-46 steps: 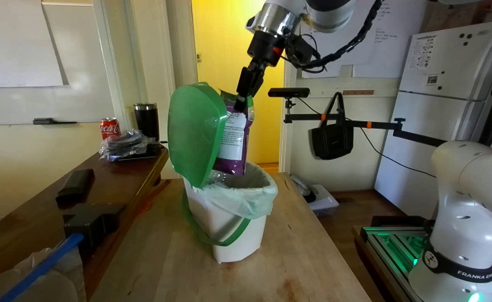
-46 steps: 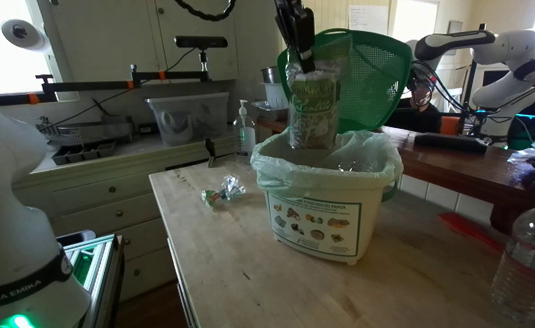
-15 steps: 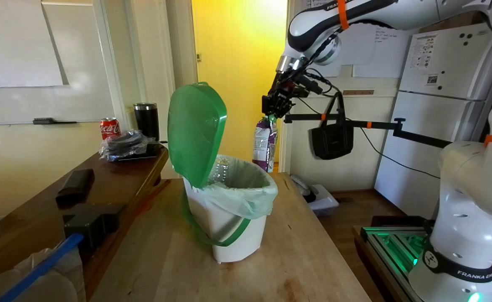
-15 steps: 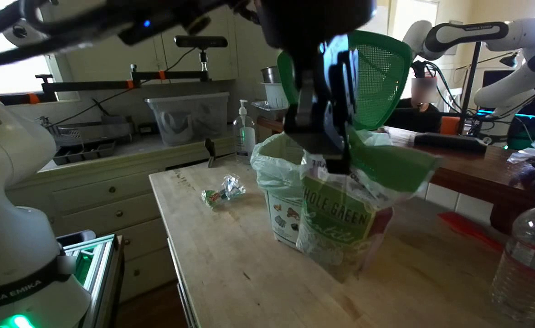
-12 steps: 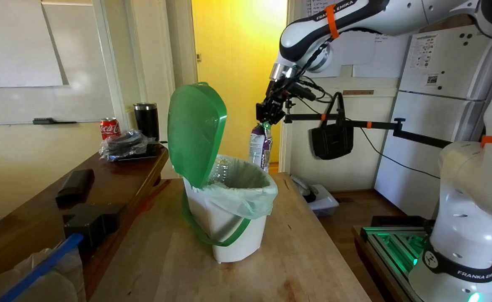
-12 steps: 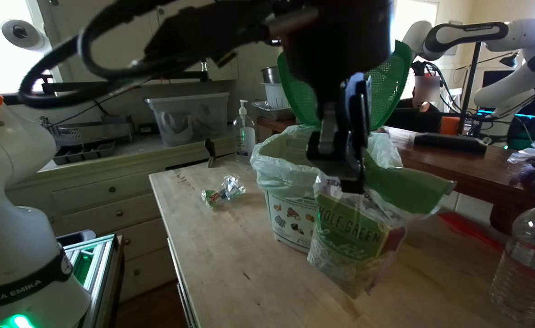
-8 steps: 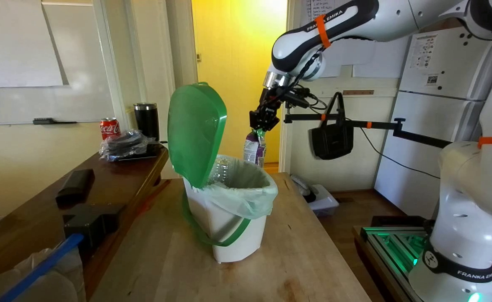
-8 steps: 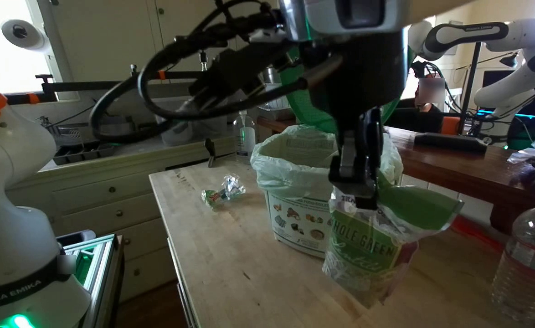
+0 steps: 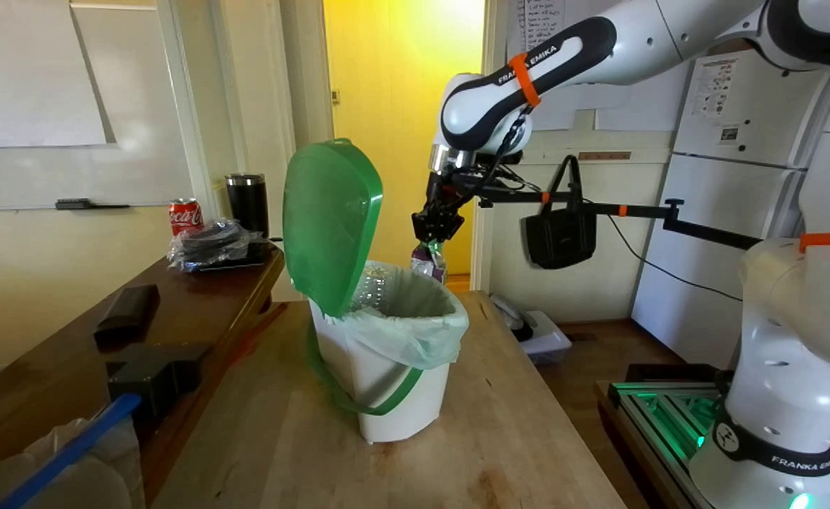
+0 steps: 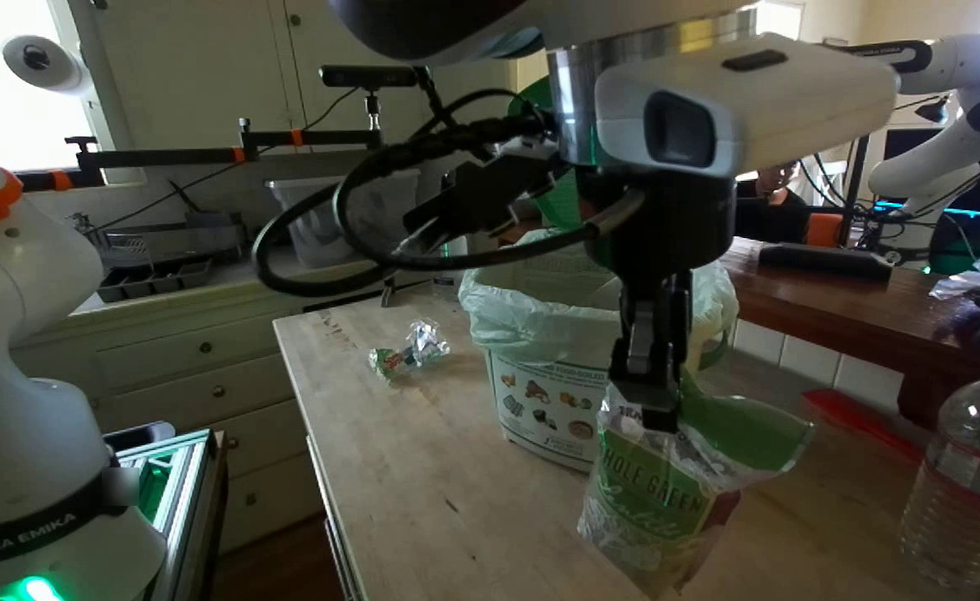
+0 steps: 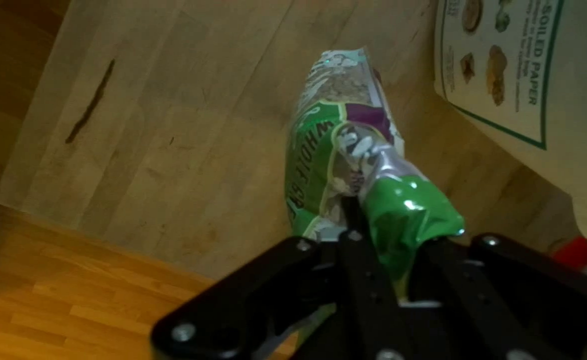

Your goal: Move the clear packet from the bin to the top of the dresser

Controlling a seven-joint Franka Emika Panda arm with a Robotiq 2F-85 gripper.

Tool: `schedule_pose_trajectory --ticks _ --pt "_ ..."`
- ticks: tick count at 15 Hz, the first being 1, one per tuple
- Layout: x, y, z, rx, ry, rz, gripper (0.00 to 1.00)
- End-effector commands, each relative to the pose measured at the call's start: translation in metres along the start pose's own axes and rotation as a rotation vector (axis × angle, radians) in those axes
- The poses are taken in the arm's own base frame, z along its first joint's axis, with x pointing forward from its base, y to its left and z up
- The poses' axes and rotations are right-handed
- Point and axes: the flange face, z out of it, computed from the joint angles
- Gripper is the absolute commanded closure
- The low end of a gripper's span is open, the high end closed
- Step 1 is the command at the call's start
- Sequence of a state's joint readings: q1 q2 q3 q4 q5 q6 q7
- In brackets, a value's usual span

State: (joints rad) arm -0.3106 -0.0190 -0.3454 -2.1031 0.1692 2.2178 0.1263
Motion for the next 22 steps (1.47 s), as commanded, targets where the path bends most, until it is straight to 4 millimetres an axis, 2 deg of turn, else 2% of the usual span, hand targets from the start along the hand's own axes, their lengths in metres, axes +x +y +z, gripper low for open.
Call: schedule_pose_trajectory --ticks 1,2,3,6,9,12,16,22 --pt "0.002 -0.002 0.001 -0.075 0.031 0.009 0.98" --pt "0.002 -0.003 0.002 -0.086 0.032 0.010 0.66" --pt "0.001 -0.004 0.001 -0.091 0.022 0.008 0.65" --pt "-0.001 -0.009 -0.002 -0.084 0.030 -0.001 0.45" --pt "0.001 -0.013 -0.006 -0.079 0.039 -0.004 0.20" --pt "0.000 -0.016 -0.009 -0.074 0.043 -0.008 0.01" --pt "-0.003 -0.018 -0.027 -0.045 0.065 -0.020 0.00" --pt "-0.017 -0.016 -0.077 0.001 0.081 -0.078 0.00"
